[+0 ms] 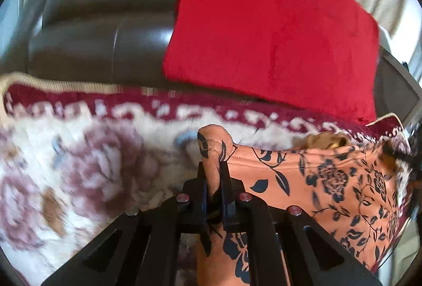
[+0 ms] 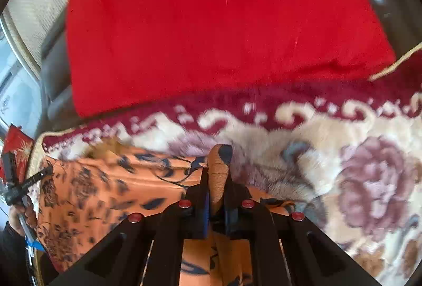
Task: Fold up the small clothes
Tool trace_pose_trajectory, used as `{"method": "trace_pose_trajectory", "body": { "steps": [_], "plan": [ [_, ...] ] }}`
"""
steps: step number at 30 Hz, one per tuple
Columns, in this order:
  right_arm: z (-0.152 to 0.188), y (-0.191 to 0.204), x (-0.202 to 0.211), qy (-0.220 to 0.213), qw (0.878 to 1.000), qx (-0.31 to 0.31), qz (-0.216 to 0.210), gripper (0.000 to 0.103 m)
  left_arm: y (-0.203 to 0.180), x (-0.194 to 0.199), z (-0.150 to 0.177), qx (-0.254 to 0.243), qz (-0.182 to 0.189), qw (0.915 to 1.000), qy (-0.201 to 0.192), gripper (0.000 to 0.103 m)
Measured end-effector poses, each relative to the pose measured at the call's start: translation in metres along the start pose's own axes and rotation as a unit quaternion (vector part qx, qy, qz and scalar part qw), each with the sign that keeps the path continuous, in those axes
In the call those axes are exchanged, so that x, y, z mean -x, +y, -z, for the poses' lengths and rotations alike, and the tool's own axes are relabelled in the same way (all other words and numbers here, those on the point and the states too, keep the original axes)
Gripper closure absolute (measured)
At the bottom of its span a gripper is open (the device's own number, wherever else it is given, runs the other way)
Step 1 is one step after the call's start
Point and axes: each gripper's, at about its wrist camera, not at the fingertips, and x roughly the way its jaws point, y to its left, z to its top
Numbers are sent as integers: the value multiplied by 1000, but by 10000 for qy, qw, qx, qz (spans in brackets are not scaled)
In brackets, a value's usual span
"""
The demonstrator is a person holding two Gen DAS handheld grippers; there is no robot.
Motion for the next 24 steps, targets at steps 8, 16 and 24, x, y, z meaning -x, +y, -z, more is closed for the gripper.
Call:
{"method": "trace_pose_trajectory", "body": {
  "steps": [8,16,24],
  "plan": [
    [16,36,148,-1474,9888,212,-74,95,-50,113,14,-681,110,9896,-1263,95],
    [61,29,203,-1696,9853,13,-216,95,-46,144,38,-814,20,9846,-1549,95],
    [42,8,94,-953,9954,-26,70,95,-11,24,17,-382,-654,9959,-486,96]
  ]
}}
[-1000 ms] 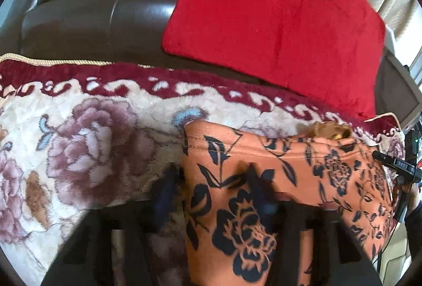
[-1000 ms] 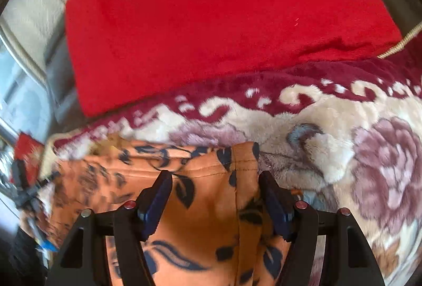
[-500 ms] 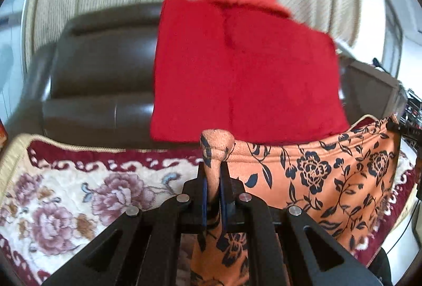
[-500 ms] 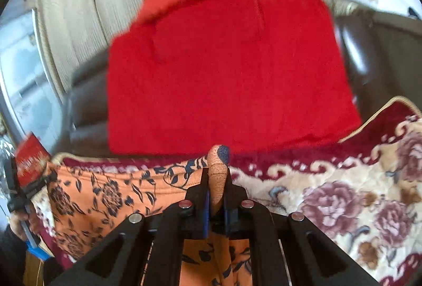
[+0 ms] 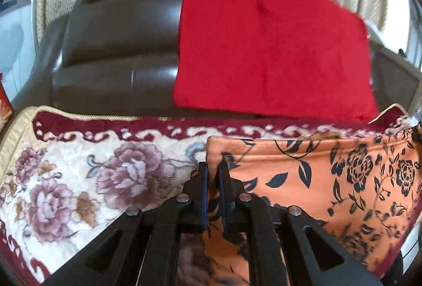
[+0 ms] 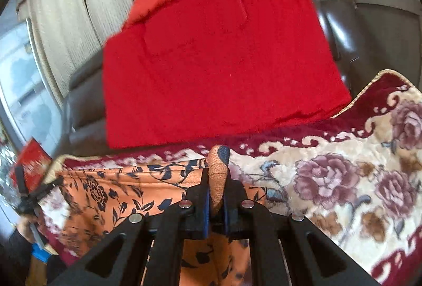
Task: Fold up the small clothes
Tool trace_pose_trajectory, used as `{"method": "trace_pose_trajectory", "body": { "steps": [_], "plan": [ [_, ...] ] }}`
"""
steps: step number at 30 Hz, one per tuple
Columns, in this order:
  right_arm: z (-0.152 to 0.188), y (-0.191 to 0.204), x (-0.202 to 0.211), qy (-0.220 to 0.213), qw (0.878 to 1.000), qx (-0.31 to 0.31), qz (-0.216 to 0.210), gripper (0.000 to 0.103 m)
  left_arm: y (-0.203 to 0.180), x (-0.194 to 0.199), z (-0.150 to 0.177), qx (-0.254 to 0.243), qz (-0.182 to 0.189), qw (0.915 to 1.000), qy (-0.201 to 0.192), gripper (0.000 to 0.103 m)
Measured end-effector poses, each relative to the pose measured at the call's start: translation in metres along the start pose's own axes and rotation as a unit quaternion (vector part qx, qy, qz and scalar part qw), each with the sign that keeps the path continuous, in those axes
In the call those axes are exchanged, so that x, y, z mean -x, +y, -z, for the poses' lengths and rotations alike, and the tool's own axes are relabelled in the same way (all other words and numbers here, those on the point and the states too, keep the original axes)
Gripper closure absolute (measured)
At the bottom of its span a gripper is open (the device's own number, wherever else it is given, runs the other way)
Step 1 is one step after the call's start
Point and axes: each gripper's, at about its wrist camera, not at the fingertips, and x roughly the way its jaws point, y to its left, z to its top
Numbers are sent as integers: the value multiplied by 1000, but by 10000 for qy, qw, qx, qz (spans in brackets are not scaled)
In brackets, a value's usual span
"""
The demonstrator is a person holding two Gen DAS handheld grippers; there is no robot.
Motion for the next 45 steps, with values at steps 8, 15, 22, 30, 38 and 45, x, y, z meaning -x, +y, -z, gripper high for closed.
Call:
{"method": "trace_pose_trajectory", "body": {
  "steps": [8,15,22,30,38,45],
  "plan": [
    [20,-17,-67,843,9961,-183,200,95,8,-20,14,116,-18,9985,543,96],
    [18,-21,-53,847,9962,-209,24,95,-1,-9,10,-4,571,9971,510,34],
    [20,-17,-66,989,9949,-211,-27,95,-23,-41,-3,-402,330,9948,871,91],
    [16,-17,-65,1031,9945,-191,-30,95,-13,-27,-6,-235,254,9970,686,101],
    [-26,-2,2,-75,9997,-99,-232,95,-6,59,-11,28,237,9980,-589,101],
    [6,-49,-131,1757,9804,-808,372,84,15,-66,6,347,-339,9929,1083,97]
  ]
}}
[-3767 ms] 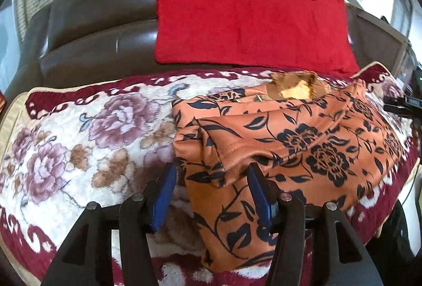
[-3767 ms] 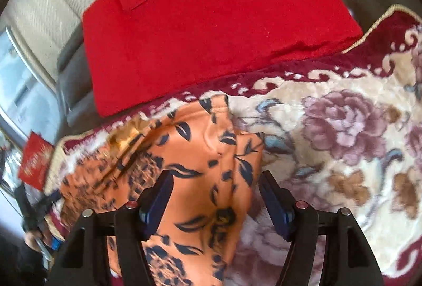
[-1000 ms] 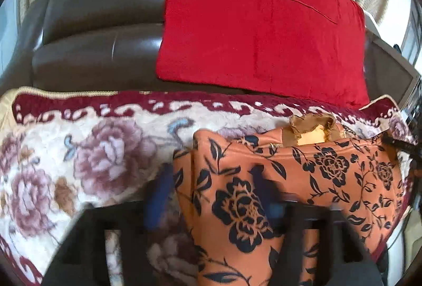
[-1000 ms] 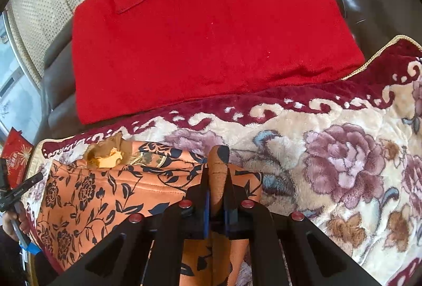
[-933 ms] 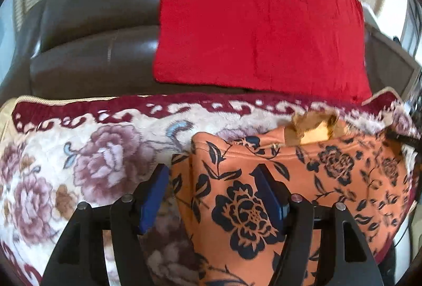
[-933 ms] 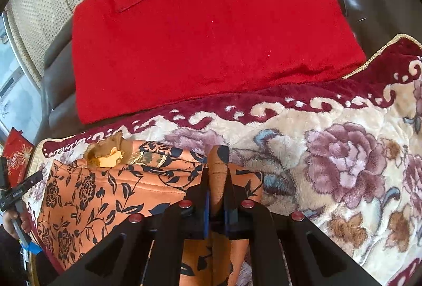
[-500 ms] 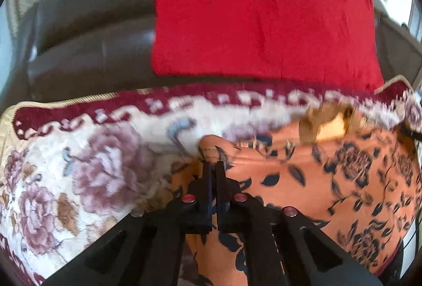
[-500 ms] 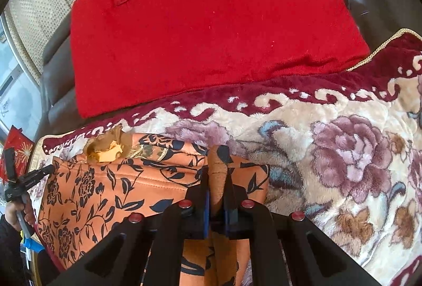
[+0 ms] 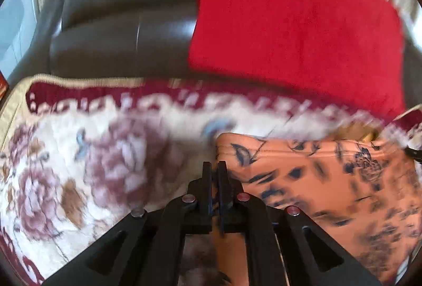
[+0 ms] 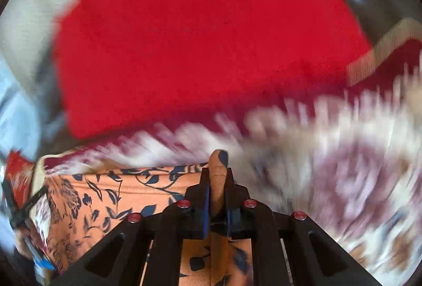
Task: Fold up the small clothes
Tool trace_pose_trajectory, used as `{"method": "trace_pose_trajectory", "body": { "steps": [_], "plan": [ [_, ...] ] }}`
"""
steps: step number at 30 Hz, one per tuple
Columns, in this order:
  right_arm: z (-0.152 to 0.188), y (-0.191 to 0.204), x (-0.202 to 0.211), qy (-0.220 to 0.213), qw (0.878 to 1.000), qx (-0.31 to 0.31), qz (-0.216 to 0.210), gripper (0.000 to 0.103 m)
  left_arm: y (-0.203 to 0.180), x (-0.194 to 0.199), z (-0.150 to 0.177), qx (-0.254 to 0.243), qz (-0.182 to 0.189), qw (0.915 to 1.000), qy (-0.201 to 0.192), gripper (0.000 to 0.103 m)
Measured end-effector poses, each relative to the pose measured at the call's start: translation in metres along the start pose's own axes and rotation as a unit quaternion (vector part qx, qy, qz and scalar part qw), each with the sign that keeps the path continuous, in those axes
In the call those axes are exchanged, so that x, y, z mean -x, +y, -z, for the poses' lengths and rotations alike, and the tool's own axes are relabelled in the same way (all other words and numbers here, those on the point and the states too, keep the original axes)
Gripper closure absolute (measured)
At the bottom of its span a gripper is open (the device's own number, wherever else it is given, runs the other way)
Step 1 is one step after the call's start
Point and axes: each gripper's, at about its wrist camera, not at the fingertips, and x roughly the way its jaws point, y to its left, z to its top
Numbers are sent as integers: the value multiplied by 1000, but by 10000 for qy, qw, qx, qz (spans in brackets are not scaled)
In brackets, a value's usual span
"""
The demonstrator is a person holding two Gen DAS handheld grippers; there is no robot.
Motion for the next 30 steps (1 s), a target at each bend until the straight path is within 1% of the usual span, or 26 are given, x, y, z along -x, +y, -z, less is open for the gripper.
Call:
{"method": "trace_pose_trajectory", "body": {
  "steps": [1,2,3,4,5,6,7,8,10,11,14,16,17,18,19,20,21,22,23,24,25,26,27,28,29,30],
  "plan": [
    [7,-2,-3,8,10000,-9,-4,84,2,1,3,50,-1,10000,52,96],
    [17,-5,9,-269,9995,-63,-146,81,6,11,7,134,43,9999,-70,90],
    [22,-7,18,-399,9990,-78,-205,78,10,25,12,181,124,9995,-232,78],
    [28,-10,33,-541,9983,-110,-203,69,12,39,16,187,135,9991,-361,73],
    [33,-14,44,-659,9975,-165,-196,59,14,53,21,193,110,9985,-498,66],
    [42,-20,62,-859,9955,-314,-239,40,15,69,28,197,105,9978,-624,61],
    [49,-24,77,-1021,9933,-442,-317,35,15,83,35,179,140,9974,-683,60],
    [54,-25,89,-1106,9916,-514,-433,35,13,96,43,129,217,9971,-720,60],
    [72,-26,119,-1213,9845,-700,-1058,35,2,121,60,-84,383,9960,-809,60],
    [78,-22,127,-1218,9814,-738,-1288,35,-6,131,70,-200,440,9952,-848,60],
    [115,-3,148,-1165,9645,-846,-2213,33,-29,147,96,-407,530,9938,-892,60],
    [142,14,148,-975,9480,-1008,-2857,29,-40,147,109,-424,556,9938,-863,60],
    [156,24,140,-765,9397,-1084,-3153,29,-43,144,115,-419,546,9943,-809,60],
    [166,31,132,-583,9335,-1152,-3344,29,-46,137,120,-400,539,9952,-710,60],
    [172,35,124,-455,9305,-1167,-3442,29,-45,132,123,-413,534,9955,-667,60],
    [176,40,114,-353,9313,-1155,-3438,29,-45,121,126,-458,459,9963,-561,60],
    [180,40,101,-316,9378,-1162,-3255,29,-43,106,130,-432,253,9984,-278,60],
    [181,35,89,-311,9480,-1234,-2917,29,-38,94,133,-320,50,9995,-34,58],
    [184,23,77,-224,9579,-1507,-2432,31,-30,88,136,-151,87,9998,81,55],
    [191,4,65,-53,9469,-2111,-2423,42,-22,91,138,108,259,9996,78,55],
    [194,-3,66,-82,9374,-2342,-2575,43,-18,96,139,235,286,9993,82,55],
    [194,-4,72,-130,9371,-2343,-2584,42,-17,101,139,214,238,9995,35,55],
    [193,0,82,-174,9474,-2110,-2400,41,-19,107,139,122,133,9998,-41,55],
    [192,5,91,-230,9544,-1924,-2270,40,-21,112,139,35,36,9999,-87,55],
    [192,7,98,-271,9568,-1845,-2230,34,-23,116,138,-4,15,10000,-95,55],
    [194,9,105,-331,9566,-1831,-2245,31,-25,119,136,-5,11,10000,-97,55]
  ]
}}
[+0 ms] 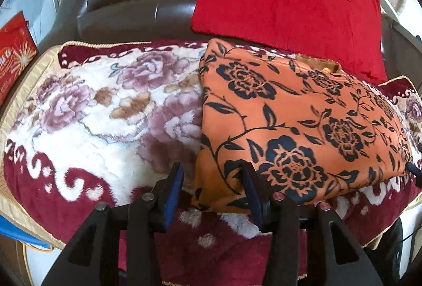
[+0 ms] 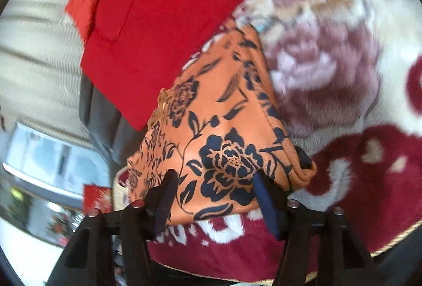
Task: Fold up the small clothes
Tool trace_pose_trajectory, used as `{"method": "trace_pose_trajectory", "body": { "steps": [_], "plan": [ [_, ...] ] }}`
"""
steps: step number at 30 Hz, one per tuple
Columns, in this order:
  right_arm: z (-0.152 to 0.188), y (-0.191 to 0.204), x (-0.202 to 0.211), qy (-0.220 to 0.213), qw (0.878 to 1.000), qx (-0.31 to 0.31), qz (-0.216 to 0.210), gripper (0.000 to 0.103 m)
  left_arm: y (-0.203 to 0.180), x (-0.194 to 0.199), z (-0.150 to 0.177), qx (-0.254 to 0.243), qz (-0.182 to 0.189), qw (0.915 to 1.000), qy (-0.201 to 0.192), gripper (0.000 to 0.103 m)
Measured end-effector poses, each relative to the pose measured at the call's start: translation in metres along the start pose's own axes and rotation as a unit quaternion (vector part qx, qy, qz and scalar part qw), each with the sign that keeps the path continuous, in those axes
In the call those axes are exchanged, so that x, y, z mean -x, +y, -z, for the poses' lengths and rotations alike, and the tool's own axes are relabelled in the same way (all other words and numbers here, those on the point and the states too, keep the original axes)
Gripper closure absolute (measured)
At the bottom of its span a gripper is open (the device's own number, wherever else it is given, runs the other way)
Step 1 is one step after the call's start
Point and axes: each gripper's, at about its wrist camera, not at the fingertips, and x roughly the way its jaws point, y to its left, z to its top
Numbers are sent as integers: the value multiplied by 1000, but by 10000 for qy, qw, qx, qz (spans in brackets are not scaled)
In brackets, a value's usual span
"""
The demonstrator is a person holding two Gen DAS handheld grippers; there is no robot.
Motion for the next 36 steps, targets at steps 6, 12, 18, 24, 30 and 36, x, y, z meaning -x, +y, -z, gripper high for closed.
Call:
{"method": "trace_pose_trajectory", "body": {
  "steps": [6,12,18,24,30,36],
  "plan": [
    [23,-16,5,23,9984,-564,-54,25,-17,19,-14,142,-32,9998,-166,43],
    [8,-25,-18,-101,9964,-833,-67,24,-32,20,-22,85,11,9998,-154,43],
    [-5,-31,-25,-245,9935,-1106,-48,25,-42,16,-22,21,22,10000,-39,43],
    [-11,-37,-28,-307,9946,-990,112,42,-52,13,-23,-76,34,10000,26,43],
    [-19,-4,-30,-259,9953,73,927,89,-75,13,-34,-185,209,9996,-48,43],
    [-13,12,-15,-495,9891,570,1263,84,-109,4,-38,-462,445,9979,-27,43]
  ]
}}
